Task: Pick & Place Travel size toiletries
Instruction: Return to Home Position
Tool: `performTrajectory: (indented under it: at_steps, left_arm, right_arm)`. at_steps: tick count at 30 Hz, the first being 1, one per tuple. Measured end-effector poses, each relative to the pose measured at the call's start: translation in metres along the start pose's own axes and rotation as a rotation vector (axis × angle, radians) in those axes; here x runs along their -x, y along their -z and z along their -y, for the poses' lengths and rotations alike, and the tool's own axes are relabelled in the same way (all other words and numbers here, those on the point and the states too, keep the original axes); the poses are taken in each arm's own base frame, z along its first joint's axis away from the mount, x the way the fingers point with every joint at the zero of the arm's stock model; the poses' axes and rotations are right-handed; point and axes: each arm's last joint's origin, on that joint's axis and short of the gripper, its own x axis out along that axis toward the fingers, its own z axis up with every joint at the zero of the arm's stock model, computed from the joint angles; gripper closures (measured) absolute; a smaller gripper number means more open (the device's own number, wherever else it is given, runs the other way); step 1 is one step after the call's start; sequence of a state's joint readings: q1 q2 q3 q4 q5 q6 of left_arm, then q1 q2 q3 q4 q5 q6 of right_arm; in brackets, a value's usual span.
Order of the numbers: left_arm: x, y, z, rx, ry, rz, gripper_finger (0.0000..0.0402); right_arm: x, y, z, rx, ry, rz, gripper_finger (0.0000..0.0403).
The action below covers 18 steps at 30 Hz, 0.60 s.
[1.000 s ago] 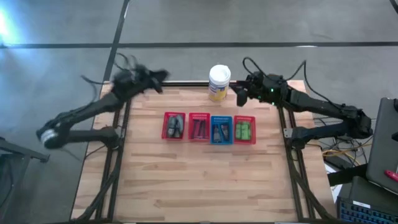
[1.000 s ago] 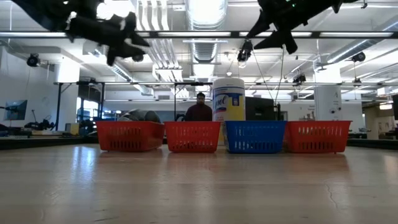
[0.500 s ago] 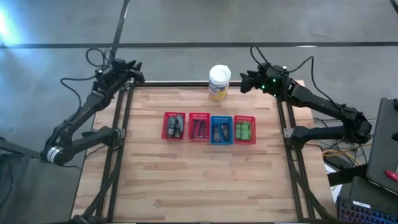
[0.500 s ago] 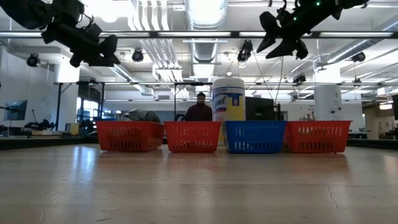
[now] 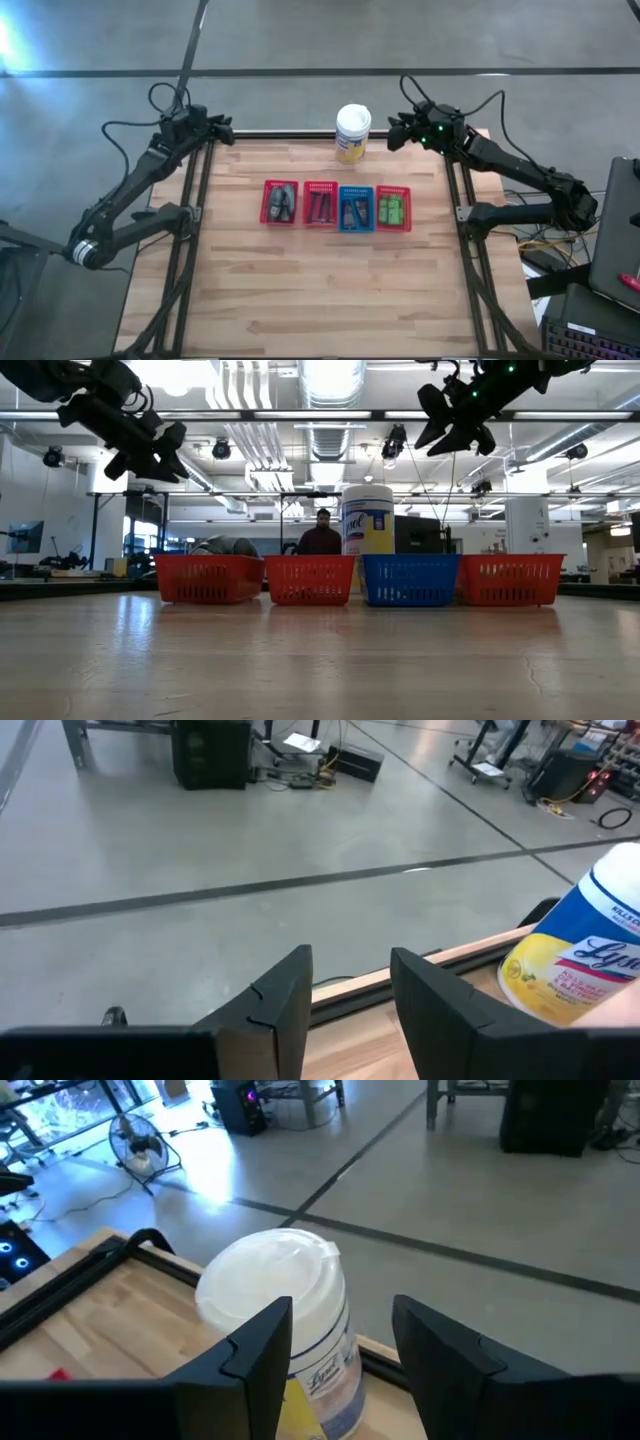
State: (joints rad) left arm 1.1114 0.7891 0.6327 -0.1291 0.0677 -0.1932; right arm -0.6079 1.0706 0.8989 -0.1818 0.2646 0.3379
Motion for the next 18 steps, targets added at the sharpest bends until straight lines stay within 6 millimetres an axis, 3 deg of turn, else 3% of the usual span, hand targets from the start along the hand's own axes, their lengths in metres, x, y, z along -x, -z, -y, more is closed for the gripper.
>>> performTrajectory:
  at_steps: [7,12,18]
  left_arm:
    - [0.012,0.007,0.003,-0.007,0.037,0.037,0.0259]
    - [0.025,0.037,-0.005,-0.022,0.150,0.066,0.0259]
    - [0.046,0.083,-0.020,-0.007,0.224,0.122,0.0259]
  right_arm:
    - [0.000,0.008,0.012,-0.008,0.040,-0.002,0.0251]
    - [0.009,0.026,0.026,-0.015,0.053,-0.021,0.0267]
    - [0.024,0.055,0.072,-0.070,0.221,-0.006,0.0288]
